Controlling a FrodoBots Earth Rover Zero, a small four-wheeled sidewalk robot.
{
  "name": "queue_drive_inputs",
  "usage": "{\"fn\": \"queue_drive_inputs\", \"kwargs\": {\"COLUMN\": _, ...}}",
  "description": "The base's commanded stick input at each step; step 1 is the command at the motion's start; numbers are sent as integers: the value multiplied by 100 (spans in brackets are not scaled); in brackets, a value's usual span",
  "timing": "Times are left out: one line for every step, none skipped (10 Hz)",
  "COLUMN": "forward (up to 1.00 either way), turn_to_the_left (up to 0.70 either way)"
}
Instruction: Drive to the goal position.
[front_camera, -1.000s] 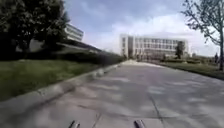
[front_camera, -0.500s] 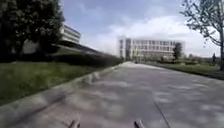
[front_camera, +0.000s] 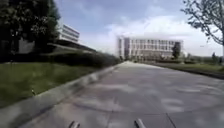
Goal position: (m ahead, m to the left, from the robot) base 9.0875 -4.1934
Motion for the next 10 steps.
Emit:
{"fn": "queue_drive_inputs", "kwargs": {"forward": 45, "turn_to_the_left": -27}}
{"fn": "queue_drive_inputs", "kwargs": {"forward": 45, "turn_to_the_left": -27}}
{"fn": "queue_drive_inputs", "kwargs": {"forward": 45, "turn_to_the_left": -26}}
{"fn": "queue_drive_inputs", "kwargs": {"forward": 45, "turn_to_the_left": -25}}
{"fn": "queue_drive_inputs", "kwargs": {"forward": 45, "turn_to_the_left": -12}}
{"fn": "queue_drive_inputs", "kwargs": {"forward": 45, "turn_to_the_left": -4}}
{"fn": "queue_drive_inputs", "kwargs": {"forward": 45, "turn_to_the_left": -1}}
{"fn": "queue_drive_inputs", "kwargs": {"forward": 45, "turn_to_the_left": 0}}
{"fn": "queue_drive_inputs", "kwargs": {"forward": 45, "turn_to_the_left": -1}}
{"fn": "queue_drive_inputs", "kwargs": {"forward": 45, "turn_to_the_left": -11}}
